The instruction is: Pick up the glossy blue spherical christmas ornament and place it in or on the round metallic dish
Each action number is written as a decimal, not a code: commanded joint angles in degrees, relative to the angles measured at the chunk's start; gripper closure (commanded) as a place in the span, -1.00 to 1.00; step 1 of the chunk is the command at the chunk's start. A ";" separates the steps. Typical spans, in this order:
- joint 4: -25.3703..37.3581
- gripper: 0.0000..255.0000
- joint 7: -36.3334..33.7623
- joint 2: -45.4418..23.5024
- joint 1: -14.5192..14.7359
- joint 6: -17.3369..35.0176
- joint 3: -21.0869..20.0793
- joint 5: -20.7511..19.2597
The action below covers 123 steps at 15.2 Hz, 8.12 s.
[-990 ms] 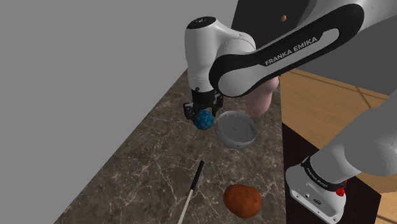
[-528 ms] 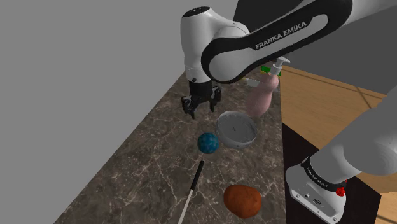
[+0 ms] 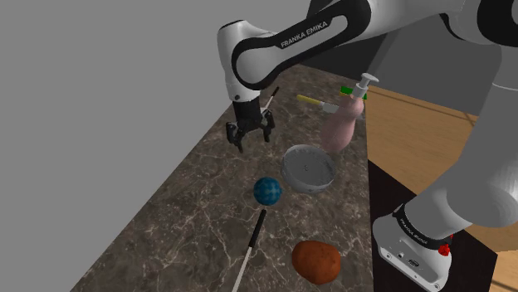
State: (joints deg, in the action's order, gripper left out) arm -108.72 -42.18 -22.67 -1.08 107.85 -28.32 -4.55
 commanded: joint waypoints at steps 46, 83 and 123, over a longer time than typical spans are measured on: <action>-28.79 -1.00 73.89 16.76 -14.71 21.51 -17.02 35.99; -24.53 1.00 76.76 36.44 -17.51 -2.64 -11.25 40.76; -55.69 1.00 131.40 55.42 -10.29 19.01 0.96 45.84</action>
State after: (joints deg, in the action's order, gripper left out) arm -163.47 89.20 33.08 -11.40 128.53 -27.19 41.42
